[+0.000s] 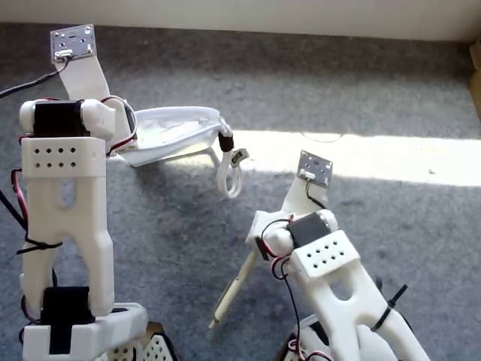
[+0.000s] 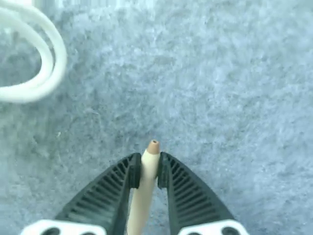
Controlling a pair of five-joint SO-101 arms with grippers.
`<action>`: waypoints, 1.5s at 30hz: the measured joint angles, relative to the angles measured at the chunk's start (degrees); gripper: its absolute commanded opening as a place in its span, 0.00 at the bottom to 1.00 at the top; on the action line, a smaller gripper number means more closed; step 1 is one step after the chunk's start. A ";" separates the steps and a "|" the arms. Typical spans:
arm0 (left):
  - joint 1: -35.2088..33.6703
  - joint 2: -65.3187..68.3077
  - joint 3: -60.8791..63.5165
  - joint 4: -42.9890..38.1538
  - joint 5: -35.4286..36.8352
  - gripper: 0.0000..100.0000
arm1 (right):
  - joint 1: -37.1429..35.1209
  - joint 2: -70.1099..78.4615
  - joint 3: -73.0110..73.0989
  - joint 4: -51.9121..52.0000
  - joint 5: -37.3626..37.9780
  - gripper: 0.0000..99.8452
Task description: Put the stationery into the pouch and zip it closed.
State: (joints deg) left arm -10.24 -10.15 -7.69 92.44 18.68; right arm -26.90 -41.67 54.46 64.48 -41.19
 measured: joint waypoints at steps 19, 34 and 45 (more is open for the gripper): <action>0.97 -0.26 1.67 0.00 0.00 0.01 | 4.84 -16.97 0.09 -3.87 0.00 0.00; 1.05 -0.18 1.67 0.00 0.00 0.01 | 4.13 -23.38 -0.18 -14.24 7.47 0.00; 1.05 -0.18 1.67 0.00 0.00 0.01 | -3.87 -23.38 -9.23 -21.80 16.44 0.00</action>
State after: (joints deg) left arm -9.19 -10.33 -6.02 92.44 18.68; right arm -30.77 -65.05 45.23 42.68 -24.75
